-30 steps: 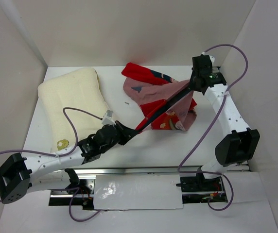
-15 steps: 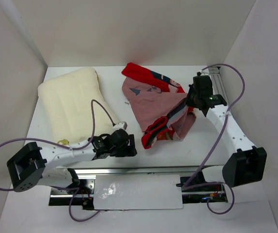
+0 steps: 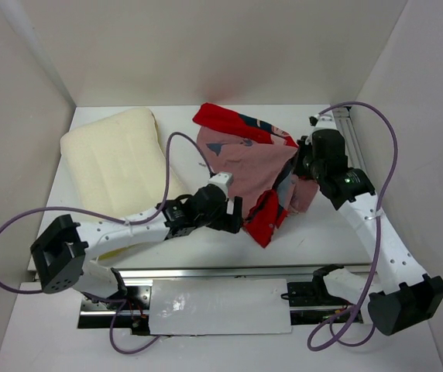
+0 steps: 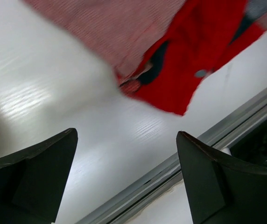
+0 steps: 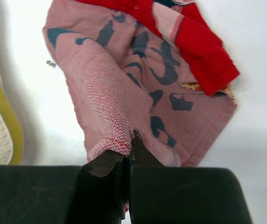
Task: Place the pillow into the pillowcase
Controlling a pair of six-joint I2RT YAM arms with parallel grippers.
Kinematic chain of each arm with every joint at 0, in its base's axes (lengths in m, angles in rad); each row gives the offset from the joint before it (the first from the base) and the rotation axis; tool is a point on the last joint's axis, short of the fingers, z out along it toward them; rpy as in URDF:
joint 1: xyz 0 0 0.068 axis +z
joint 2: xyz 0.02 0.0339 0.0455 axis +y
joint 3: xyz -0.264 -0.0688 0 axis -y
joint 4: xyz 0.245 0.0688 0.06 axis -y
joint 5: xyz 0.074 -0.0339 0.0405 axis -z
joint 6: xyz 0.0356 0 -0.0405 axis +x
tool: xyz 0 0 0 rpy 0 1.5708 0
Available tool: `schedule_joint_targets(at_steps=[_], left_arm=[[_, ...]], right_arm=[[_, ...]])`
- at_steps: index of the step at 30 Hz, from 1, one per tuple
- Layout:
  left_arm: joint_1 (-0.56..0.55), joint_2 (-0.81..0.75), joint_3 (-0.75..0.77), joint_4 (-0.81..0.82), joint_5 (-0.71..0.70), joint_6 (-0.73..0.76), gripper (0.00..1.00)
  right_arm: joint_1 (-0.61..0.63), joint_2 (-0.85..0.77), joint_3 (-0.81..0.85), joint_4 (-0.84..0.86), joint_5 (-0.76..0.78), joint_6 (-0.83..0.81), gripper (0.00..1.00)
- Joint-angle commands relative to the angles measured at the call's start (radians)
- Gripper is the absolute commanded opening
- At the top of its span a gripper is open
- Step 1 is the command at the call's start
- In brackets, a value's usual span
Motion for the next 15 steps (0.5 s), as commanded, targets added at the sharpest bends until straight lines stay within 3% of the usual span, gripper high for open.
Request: schedule_joint_targets(at_steps=[1,9,15], left_arm=[[-0.005,0.076,0.095,0.167,0.093,0.0,1.0],[-0.005,0.221,0.176,0.382,0.15,-0.217,0.9],[-0.014,0.284,0.213,0.465,0.039,-0.272,0.9]], right_arm=[[0.028,-0.018,0.028,0.071,-0.043,-0.001,0.01],[0.084,-0.008,0.046,0.062,-0.008,0.056,0.0],[0.106,-0.017,0.066,0.062,-0.008,0.065,0.0]])
